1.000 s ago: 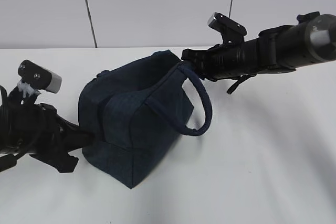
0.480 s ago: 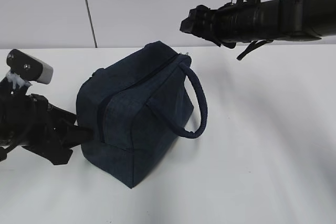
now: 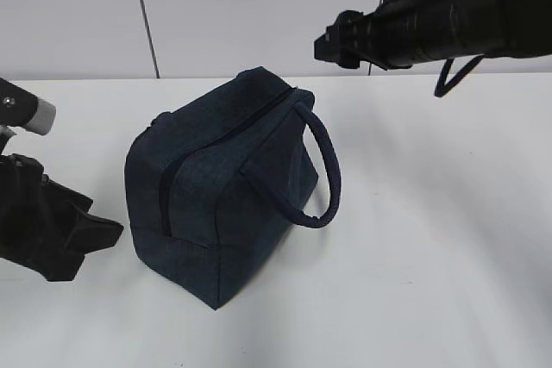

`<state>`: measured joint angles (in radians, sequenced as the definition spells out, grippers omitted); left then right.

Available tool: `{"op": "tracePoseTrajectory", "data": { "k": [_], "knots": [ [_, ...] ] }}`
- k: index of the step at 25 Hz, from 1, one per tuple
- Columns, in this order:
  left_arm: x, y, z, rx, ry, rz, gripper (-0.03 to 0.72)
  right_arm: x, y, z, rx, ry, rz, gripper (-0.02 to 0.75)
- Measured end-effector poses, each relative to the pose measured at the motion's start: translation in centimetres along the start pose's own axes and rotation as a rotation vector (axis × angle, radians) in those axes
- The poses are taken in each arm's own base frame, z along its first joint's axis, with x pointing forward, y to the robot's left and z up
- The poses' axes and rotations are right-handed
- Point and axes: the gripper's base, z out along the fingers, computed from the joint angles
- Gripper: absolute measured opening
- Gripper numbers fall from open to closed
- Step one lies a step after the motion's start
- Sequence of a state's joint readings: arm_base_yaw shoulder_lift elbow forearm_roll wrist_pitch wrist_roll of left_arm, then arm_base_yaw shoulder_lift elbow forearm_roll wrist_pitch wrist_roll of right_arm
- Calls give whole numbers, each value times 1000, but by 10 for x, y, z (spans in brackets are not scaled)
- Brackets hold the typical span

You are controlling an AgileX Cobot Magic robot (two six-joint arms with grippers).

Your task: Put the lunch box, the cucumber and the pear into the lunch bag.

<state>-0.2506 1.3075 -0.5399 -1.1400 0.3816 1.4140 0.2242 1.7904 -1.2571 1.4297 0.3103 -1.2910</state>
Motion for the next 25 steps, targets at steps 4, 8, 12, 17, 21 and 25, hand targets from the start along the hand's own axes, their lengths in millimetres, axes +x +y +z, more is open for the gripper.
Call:
{"op": "tracePoseTrajectory", "data": {
  "k": [4,8,12,17,21,25],
  "knots": [
    [7,-1,-15,-40,92,-72,365,18,2,-18,18,76,-40,489],
    [14,-2,-33,-120,165,-188,365,32,7,-41,31,137,-37,484],
    [11,-4,-62,-196,172,-219,344,39,17,-75,33,182,-38,483],
    [-5,-14,-103,-232,5,-213,336,53,27,-116,53,308,-15,481],
    [1,-26,-125,-220,-18,-207,335,69,27,-147,144,454,-35,481],
    [10,-36,-144,-221,-41,-251,332,81,25,-190,284,510,-63,481]
  ]
}}
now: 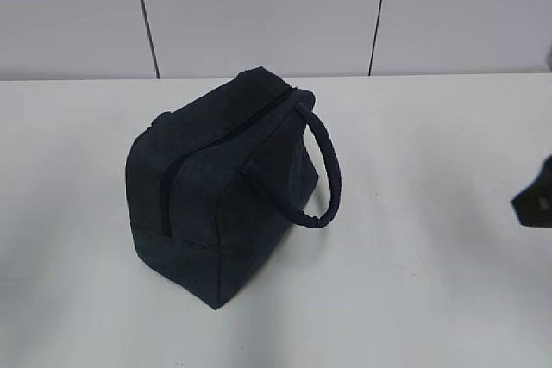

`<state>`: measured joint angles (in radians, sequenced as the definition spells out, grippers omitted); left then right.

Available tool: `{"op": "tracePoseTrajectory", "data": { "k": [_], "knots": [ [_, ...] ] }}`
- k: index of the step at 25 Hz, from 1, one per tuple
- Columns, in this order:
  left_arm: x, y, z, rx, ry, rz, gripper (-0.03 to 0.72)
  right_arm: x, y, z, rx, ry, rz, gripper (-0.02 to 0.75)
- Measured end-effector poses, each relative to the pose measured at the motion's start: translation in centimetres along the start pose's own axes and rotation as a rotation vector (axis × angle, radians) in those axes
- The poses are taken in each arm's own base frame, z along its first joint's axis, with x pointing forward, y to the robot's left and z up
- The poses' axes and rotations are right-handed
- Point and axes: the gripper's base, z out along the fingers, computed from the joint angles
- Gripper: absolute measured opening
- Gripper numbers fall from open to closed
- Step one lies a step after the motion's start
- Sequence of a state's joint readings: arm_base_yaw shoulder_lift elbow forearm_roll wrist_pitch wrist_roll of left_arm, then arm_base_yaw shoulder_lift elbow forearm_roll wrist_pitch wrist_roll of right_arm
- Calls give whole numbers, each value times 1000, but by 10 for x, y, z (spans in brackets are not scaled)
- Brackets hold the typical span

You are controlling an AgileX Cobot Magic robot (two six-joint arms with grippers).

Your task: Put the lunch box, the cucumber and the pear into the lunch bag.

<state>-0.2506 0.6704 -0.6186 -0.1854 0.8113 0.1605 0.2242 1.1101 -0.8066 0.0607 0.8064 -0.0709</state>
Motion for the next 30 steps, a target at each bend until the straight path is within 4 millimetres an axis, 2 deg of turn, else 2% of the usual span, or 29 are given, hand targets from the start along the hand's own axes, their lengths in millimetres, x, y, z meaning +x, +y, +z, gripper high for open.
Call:
{"op": "tracePoseTrajectory", "data": {
  "k": [1,6,8,10,11,16,19,24,30],
  "knots": [
    [4,-1,-5,-3,8,-3,332,6,-2,-6,22,-4,9,481],
    [26,0,-31,-54,42,14,332,62,-5,-55,103,-166,20,480],
    [34,0,-42,-70,20,15,332,70,-5,-60,105,-190,21,480],
    [41,-1,-51,-80,0,12,332,98,-4,-76,115,-252,28,480],
    [46,-1,-55,-89,-5,14,332,106,-4,-80,118,-259,29,480],
    [66,0,-73,-135,-24,29,331,139,-3,-93,128,-263,39,480],
    [74,0,-79,-150,-65,35,330,155,-3,-102,139,-325,40,480],
    [88,1,-76,-154,-109,39,330,177,-3,-95,142,-373,42,480],
    [91,1,-72,-155,-171,42,330,190,-3,-101,140,-464,44,480]
  ]
}}
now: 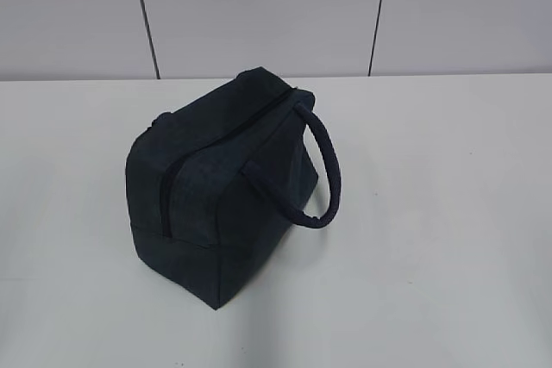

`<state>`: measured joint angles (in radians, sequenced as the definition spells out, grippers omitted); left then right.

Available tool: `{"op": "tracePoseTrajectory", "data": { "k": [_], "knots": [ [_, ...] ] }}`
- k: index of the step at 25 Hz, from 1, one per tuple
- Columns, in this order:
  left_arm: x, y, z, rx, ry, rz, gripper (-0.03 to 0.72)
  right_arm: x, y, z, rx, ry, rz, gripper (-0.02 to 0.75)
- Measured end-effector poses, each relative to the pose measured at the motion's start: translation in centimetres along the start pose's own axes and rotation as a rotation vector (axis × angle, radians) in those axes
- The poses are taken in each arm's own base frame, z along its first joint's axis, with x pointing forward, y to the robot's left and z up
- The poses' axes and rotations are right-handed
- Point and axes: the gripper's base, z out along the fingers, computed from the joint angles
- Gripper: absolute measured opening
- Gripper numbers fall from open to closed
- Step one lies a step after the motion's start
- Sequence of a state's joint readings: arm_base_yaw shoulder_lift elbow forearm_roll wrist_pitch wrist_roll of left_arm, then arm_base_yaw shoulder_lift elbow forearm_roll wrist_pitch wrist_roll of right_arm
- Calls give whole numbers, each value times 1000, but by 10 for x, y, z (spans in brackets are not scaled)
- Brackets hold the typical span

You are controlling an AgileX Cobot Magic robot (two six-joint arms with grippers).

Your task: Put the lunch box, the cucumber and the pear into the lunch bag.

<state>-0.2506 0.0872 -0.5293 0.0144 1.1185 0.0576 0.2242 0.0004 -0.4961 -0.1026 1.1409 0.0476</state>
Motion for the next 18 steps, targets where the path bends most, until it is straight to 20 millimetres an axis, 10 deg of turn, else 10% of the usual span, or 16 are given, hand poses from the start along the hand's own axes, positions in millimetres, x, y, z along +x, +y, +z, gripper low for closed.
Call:
{"op": "tracePoseTrajectory", "data": {
  "k": [18],
  "knots": [
    [0,0,0,1,-3,-1,241,2,0,-2,0,-15,6,479]
  ]
}}
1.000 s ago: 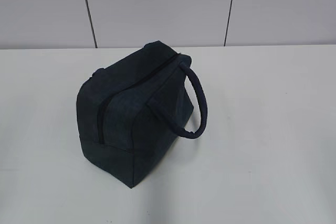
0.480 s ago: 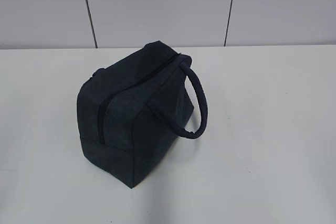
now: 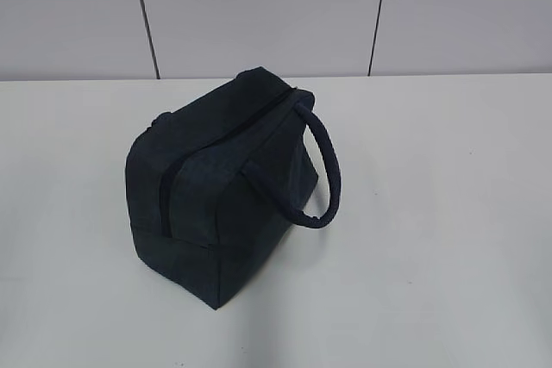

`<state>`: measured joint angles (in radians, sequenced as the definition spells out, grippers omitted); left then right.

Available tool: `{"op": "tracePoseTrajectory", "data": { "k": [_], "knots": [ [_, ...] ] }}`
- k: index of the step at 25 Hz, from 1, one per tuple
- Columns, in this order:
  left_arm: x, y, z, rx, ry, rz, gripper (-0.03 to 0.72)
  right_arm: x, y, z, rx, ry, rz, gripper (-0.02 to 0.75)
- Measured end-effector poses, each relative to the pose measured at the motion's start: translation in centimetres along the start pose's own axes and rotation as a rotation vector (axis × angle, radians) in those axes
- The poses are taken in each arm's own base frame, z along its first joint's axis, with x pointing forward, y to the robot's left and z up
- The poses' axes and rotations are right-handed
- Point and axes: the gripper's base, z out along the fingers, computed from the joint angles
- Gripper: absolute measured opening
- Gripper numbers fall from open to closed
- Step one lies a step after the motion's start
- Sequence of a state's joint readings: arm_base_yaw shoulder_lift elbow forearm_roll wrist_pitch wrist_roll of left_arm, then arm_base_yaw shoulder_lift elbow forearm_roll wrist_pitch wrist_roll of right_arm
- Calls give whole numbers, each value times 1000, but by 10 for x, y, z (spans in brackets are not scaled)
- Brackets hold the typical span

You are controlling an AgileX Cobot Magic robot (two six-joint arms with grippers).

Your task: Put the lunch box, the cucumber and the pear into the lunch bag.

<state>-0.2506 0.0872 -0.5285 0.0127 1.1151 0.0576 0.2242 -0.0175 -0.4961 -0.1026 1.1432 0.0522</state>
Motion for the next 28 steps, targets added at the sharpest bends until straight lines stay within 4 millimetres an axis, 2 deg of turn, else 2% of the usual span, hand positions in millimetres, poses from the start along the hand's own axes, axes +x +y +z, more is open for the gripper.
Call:
{"op": "tracePoseTrajectory", "data": {
  "k": [9,17,28],
  "knots": [
    [0,0,0,-11,0,-8,241,0,0,0,0,0,0,479],
    [9,-3,-13,-169,-90,-96,241,1,1,-1,94,5,57,479],
    [9,-3,-13,-176,-88,-101,241,1,2,-1,144,7,87,479]
  ]
}}
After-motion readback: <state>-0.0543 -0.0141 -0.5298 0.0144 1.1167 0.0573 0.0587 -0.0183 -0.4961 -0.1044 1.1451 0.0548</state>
